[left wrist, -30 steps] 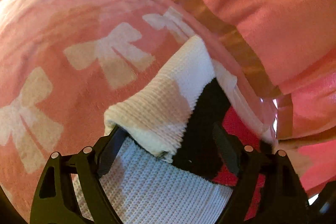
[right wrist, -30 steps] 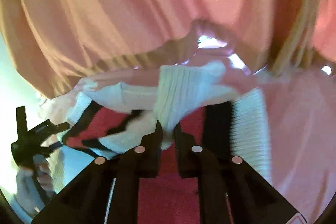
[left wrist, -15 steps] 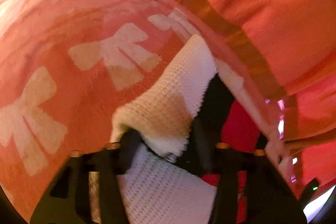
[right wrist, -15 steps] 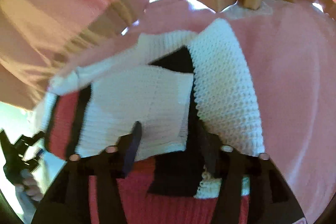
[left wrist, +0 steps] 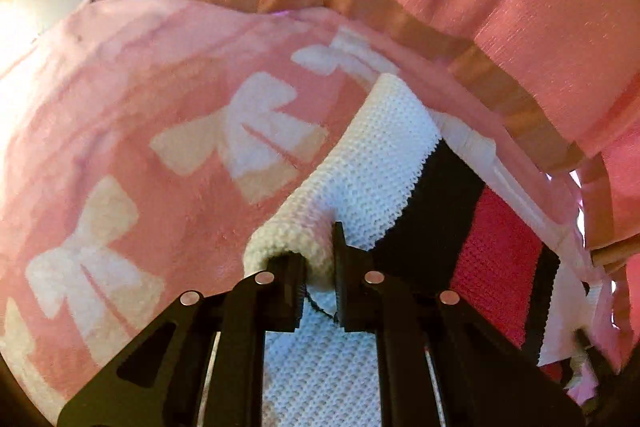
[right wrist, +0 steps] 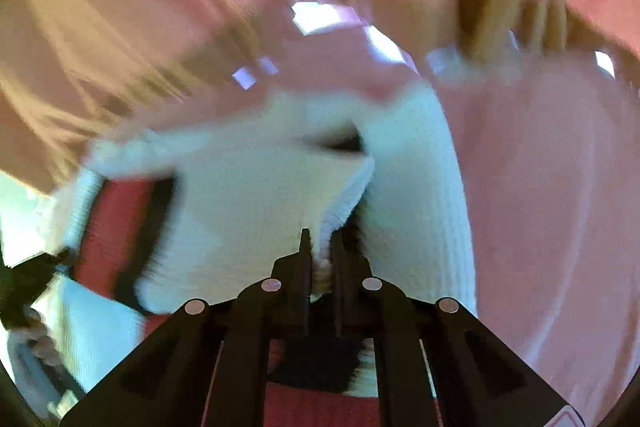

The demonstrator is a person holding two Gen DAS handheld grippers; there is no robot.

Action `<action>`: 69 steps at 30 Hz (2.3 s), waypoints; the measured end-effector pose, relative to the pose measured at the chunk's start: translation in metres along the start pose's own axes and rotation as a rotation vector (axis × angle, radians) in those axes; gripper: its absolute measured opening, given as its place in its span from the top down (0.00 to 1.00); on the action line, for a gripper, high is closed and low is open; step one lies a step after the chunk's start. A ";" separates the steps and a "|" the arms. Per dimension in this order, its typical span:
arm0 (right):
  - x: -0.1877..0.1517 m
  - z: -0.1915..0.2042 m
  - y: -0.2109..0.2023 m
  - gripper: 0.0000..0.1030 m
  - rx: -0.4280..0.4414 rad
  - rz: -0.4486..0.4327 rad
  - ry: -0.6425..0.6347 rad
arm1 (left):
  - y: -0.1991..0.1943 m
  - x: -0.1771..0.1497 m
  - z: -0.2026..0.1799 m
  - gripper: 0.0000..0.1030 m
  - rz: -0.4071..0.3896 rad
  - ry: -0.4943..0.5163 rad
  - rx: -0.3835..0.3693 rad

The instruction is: Fold small clothes

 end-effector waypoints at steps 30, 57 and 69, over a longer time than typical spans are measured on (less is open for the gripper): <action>-0.301 -0.017 -0.149 0.41 0.011 0.145 0.035 | -0.134 -0.219 0.120 0.14 0.136 0.183 -0.032; -0.295 -0.046 -0.265 0.94 -0.006 0.029 0.053 | -0.220 -0.280 0.105 0.96 0.249 0.265 -0.192; -0.379 -0.052 -0.312 0.94 -0.007 0.153 0.087 | -0.263 -0.348 0.133 0.97 0.370 0.232 -0.224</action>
Point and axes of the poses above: each gripper's, at about its wrist camera, not at the fingertips, and y roughly the way its jaws point, z to its left, x to its top, the point moved 2 cm from there along y, roughly the way its jaws point, and after that the axes turned 4 degrees about z, right-handed, at the moved point
